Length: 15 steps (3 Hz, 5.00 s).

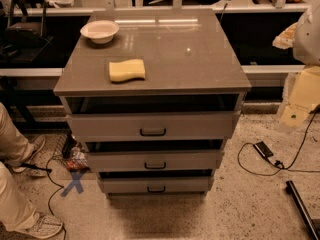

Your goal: Open top drawer

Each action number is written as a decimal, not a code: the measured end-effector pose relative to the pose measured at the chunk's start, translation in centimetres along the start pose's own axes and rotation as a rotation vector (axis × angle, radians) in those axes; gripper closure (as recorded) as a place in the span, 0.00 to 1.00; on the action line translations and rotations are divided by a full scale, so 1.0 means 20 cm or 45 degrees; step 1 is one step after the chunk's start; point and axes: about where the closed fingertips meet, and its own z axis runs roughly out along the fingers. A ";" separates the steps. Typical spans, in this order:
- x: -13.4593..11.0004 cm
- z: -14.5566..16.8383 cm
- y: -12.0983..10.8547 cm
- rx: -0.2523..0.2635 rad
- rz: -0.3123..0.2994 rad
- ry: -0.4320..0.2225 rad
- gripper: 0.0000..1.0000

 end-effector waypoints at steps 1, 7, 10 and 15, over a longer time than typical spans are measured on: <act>0.00 0.00 0.00 0.000 0.000 0.000 0.00; -0.24 1.33 0.07 -0.082 -0.071 -0.080 0.00; -0.36 1.69 -0.28 0.014 -0.083 -0.124 0.00; -0.29 1.87 -0.30 -0.044 -0.012 -0.158 1.00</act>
Offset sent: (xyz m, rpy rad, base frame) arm 0.0023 0.0361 -0.1237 0.0799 0.1023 0.0917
